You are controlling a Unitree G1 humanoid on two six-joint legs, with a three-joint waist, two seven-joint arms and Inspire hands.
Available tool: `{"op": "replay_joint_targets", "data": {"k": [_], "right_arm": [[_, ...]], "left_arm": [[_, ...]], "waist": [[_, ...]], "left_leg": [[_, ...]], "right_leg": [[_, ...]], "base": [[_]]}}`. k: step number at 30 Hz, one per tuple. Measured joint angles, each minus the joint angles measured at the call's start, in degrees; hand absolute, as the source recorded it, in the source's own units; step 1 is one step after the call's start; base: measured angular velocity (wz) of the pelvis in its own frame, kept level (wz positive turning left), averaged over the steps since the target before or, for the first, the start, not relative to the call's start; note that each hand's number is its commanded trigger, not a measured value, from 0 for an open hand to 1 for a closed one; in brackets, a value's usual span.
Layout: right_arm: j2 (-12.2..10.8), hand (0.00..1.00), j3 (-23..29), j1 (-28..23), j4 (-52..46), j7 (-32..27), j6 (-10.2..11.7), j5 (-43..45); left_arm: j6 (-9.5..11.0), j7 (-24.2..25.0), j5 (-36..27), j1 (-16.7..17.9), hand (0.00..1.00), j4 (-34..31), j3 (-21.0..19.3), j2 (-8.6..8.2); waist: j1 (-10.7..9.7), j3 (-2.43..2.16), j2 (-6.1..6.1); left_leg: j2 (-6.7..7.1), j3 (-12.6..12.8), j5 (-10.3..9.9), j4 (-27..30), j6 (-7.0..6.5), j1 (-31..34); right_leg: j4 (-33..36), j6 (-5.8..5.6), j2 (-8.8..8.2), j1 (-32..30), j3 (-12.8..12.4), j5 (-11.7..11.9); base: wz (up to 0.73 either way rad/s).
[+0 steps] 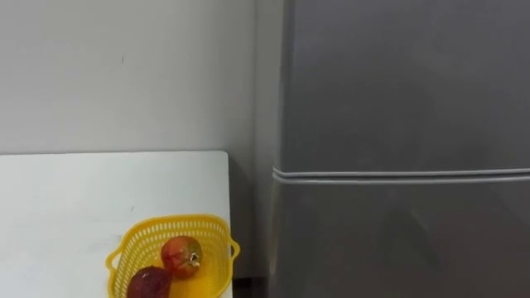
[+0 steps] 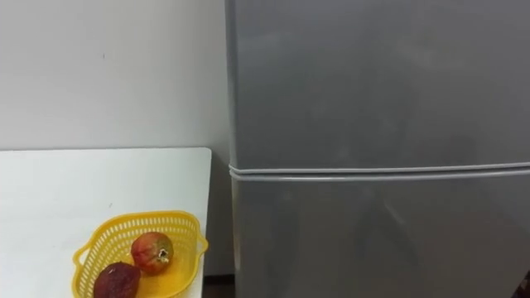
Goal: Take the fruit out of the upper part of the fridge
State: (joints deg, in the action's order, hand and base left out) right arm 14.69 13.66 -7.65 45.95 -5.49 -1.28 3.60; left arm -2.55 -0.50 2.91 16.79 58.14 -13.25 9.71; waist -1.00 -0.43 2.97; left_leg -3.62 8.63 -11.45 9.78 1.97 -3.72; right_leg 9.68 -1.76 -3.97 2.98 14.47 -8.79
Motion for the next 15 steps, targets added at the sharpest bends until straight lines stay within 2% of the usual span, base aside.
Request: {"op": "replay_joint_targets", "data": {"k": [7, 12, 15], "right_arm": [[-0.4, 0.00, -3.6, 0.1, 9.2, 2.5, 0.8, 0.4], [-3.2, 0.00, -4.0, 0.1, 14.6, 3.3, 1.1, 1.5], [-3.8, 0.00, -5.2, 0.4, 16.8, 4.3, 1.6, 1.7]], "left_arm": [[0.4, 0.1, 0.1, -1.1, 0.00, 2.3, 0.1, 0.01], [0.4, 0.0, 0.1, -1.0, 0.00, 2.4, 1.1, -0.14], [0.6, -0.1, 0.1, -1.5, 0.00, 3.5, 1.1, -0.10]], "waist": [[1.0, 0.03, -0.76], [1.3, 0.23, -0.77], [1.3, 0.30, -0.83]], "left_leg": [[0.02, 0.0, 0.0, -0.1, -0.02, -0.1], [0.04, -0.1, 0.0, -0.1, -0.02, 0.0], [0.07, -0.1, 0.0, -0.1, -0.03, -0.2]], "right_leg": [[-0.1, -0.05, -0.03, 0.0, -0.1, 0.0], [-0.1, -0.06, -0.03, 0.1, 0.1, 0.0], [-0.1, -0.06, -0.05, 0.3, 0.1, 0.0]], "base": [[0.00], [0.00], [0.00]]}}
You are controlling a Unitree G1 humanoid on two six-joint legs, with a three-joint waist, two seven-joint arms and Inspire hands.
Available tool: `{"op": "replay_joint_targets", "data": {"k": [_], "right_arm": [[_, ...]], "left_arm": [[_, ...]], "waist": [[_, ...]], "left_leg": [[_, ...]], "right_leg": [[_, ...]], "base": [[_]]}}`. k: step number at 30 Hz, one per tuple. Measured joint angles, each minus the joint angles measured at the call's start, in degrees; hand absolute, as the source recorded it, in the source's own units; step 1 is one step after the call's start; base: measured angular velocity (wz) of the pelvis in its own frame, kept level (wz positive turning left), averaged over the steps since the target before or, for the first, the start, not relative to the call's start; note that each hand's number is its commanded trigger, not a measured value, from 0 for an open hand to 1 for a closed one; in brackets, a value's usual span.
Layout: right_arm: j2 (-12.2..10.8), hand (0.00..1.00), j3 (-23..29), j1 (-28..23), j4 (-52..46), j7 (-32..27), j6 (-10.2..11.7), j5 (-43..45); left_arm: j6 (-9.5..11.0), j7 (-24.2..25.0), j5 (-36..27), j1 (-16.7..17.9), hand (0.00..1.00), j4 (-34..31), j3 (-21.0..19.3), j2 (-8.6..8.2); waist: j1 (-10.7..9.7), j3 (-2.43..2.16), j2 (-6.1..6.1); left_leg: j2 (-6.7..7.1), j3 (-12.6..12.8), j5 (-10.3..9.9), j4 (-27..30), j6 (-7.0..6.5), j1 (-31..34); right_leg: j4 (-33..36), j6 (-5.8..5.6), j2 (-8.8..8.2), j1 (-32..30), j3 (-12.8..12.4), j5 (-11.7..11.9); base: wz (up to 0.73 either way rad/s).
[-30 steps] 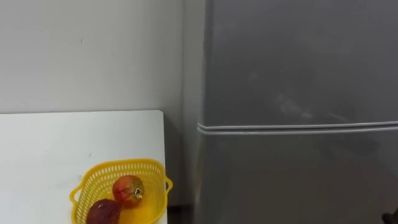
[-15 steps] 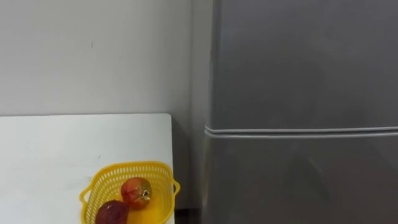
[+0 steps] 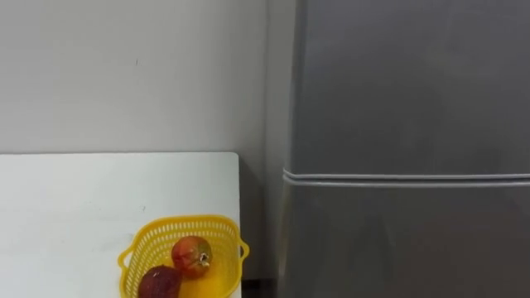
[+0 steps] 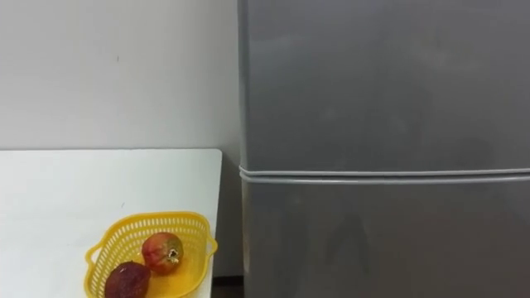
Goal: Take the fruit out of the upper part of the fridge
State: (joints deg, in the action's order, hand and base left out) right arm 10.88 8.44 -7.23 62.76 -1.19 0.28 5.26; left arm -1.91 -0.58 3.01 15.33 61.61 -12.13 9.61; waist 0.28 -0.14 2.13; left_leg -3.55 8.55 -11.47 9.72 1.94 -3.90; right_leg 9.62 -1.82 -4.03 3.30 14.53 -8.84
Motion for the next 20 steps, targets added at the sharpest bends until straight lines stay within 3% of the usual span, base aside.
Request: {"op": "replay_joint_targets", "data": {"k": [6, 14, 20], "right_arm": [[-0.1, 0.00, -1.1, 0.3, 2.8, 0.7, 0.0, 0.0], [-0.3, 0.00, -4.4, 0.5, 3.6, 4.5, -0.4, 1.5], [-0.3, 0.00, -7.3, 0.4, 4.4, 5.7, -0.5, 1.8]], "left_arm": [[-0.3, -0.5, 0.8, -0.8, 0.00, 2.9, 0.6, 0.01], [-1.9, -0.5, 6.6, -0.8, 0.00, 3.1, 0.6, -0.02], [-3.1, -0.6, 6.7, -1.6, 0.00, 3.1, 1.2, -0.29]], "waist": [[0.1, 0.45, -0.01], [0.6, 0.41, -0.47], [1.3, 0.28, -1.05]], "left_leg": [[0.02, 0.0, -0.1, -0.2, -0.06, -0.7], [0.01, -0.1, -0.1, -0.1, -0.07, -0.6], [0.03, -0.1, -0.1, -0.1, -0.07, -0.6]], "right_leg": [[0.0, -0.11, 0.00, 0.7, 0.0, -0.1], [-0.1, -0.11, 0.02, 0.6, 0.0, -0.1], [-0.1, -0.11, 0.00, 0.7, 0.0, -0.1]], "base": [[0.00], [0.00], [0.00]]}}
